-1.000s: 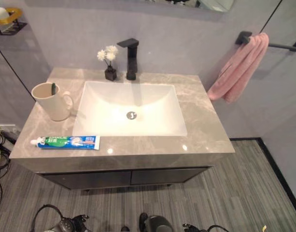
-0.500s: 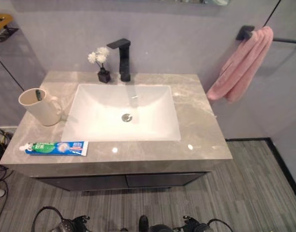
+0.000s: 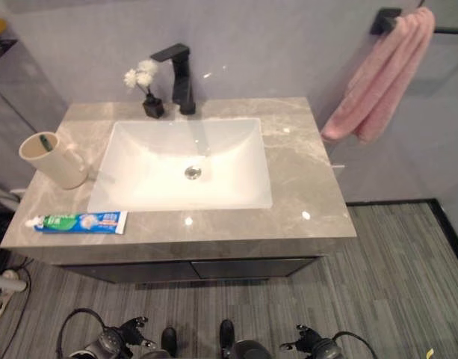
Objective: Put brush and paste in cup on sink, flatten towel.
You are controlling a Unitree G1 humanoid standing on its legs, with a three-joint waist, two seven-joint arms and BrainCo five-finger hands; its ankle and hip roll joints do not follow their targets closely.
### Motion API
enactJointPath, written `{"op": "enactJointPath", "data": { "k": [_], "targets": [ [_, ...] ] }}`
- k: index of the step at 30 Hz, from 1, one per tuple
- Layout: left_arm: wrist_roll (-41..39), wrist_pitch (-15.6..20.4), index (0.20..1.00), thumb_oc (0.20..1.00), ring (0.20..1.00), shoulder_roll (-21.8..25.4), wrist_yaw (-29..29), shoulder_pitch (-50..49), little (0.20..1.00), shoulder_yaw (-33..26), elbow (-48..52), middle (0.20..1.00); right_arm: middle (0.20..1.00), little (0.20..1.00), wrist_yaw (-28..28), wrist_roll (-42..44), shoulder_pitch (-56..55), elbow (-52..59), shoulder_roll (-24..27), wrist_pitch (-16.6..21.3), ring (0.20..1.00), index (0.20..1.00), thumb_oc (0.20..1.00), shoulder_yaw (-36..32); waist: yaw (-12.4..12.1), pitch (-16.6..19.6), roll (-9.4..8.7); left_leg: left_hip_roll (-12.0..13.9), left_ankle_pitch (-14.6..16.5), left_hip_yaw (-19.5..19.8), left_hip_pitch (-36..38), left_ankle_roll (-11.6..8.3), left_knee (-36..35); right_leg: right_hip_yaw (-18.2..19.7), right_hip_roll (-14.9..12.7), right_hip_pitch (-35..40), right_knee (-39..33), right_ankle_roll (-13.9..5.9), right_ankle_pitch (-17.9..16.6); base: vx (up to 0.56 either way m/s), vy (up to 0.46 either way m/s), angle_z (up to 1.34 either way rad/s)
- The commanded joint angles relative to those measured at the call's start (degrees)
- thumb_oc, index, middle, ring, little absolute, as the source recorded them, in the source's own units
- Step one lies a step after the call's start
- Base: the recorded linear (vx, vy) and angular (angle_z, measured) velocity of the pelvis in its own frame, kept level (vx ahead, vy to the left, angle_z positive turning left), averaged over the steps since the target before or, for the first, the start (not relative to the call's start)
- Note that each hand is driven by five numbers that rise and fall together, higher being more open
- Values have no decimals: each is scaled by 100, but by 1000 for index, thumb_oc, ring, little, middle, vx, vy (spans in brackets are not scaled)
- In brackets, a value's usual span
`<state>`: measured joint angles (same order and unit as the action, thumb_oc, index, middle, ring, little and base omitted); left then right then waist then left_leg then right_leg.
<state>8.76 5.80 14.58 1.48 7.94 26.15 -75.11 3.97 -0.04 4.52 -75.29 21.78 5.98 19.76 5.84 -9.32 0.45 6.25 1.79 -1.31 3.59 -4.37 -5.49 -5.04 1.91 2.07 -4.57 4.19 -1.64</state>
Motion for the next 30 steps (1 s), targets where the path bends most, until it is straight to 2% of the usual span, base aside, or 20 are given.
{"op": "enactJointPath", "data": {
  "k": [1,7,9,15,17,20,22,23,24,26,27,28,30],
  "targets": [
    [-30,76,1000,1000,1000,103,-51,65,1000,145,-220,1000,1000,1000,12,-49,-3,-231,-8,21,1000,1000,1000,-53,-42,192,100,-411,-61,-211,-34,416,69,346,-261,-168,935,-589,820,-26,411,0],
    [200,160,1000,1000,1000,344,-138,91,1000,294,-73,1000,1000,1000,-65,-30,93,81,-93,74,1000,1000,1000,-38,-100,165,153,-631,125,-385,-96,611,49,434,-492,-319,849,-861,540,-31,340,-15],
    [342,243,1000,1000,1000,429,-123,43,1000,443,245,1000,1000,1000,-121,-187,149,225,-78,110,1000,1000,1000,70,-199,151,135,-710,188,-441,-118,693,49,415,-618,-262,578,-956,357,-53,296,-6],
    [431,355,1000,1000,1000,688,124,-185,1000,621,818,1000,1000,1000,-29,-360,209,143,13,84,1000,1000,1000,141,-395,200,113,-775,248,-451,-130,784,49,429,-718,-166,214,-1057,113,-33,120,0],
    [465,404,1000,1000,1000,885,329,-355,1000,729,1129,1000,1000,1000,25,-523,265,-241,76,23,1000,1000,1000,140,-535,239,74,-770,216,-292,-197,755,49,215,-753,-89,126,-1033,142,-30,-14,7],
    [499,459,1000,1000,1000,1159,455,-525,1000,791,1697,1000,1000,1000,-53,-561,305,-337,151,34,1000,1000,1000,87,-589,223,60,-761,190,-175,-226,720,49,65,-756,-14,81,-1011,170,-6,-66,19],
    [519,512,1000,1000,1000,1573,612,-793,1000,749,2482,1000,1000,1000,-103,-506,404,-398,245,48,1000,1000,1000,-8,-678,169,53,-742,113,-30,-290,676,49,-100,-754,16,62,-991,185,-36,-99,56],
    [611,623,1000,1000,1000,2044,834,-953,1000,814,3318,1000,1000,1000,-37,-386,471,-491,309,37,1000,1000,1000,-92,-813,120,66,-724,82,69,-334,629,49,-196,-741,40,54,-983,226,-42,-103,59],
    [591,589,1000,1000,1000,2105,874,-982,1000,793,3401,1000,1000,1000,-34,-385,471,-493,290,40,1000,1000,1000,-96,-797,126,48,-725,61,85,-355,631,49,-219,-739,35,36,-974,202,-29,-110,35],
    [590,814,1000,1000,1000,2967,1228,-1210,1000,799,4775,1000,1000,1000,-15,-486,502,-534,381,73,1000,1000,1000,-100,-956,78,67,-692,8,245,-426,546,49,-403,-703,77,25,-958,263,-30,-126,44],
    [568,787,1000,1000,1000,3024,1265,-1247,1000,762,4851,1000,1000,1000,-16,-489,503,-535,361,76,1000,1000,1000,-101,-932,81,48,-694,-15,264,-446,549,49,-432,-702,71,14,-948,245,-15,-151,57],
    [504,958,1000,1000,1000,3544,1527,-1314,1000,783,5539,1000,1000,1000,19,-582,541,-601,455,60,1000,1000,1000,-73,-982,82,73,-667,-26,329,-453,506,49,-515,-678,100,23,-948,290,-6,-95,41],
    [220,995,1000,1000,1000,4193,2075,-1306,1000,832,6451,1000,1000,1000,172,-610,574,-694,545,-17,1000,1000,1000,-80,-953,102,98,-648,-30,350,-460,466,49,-593,-663,154,-28,-948,288,10,-88,32]
  ]
}}
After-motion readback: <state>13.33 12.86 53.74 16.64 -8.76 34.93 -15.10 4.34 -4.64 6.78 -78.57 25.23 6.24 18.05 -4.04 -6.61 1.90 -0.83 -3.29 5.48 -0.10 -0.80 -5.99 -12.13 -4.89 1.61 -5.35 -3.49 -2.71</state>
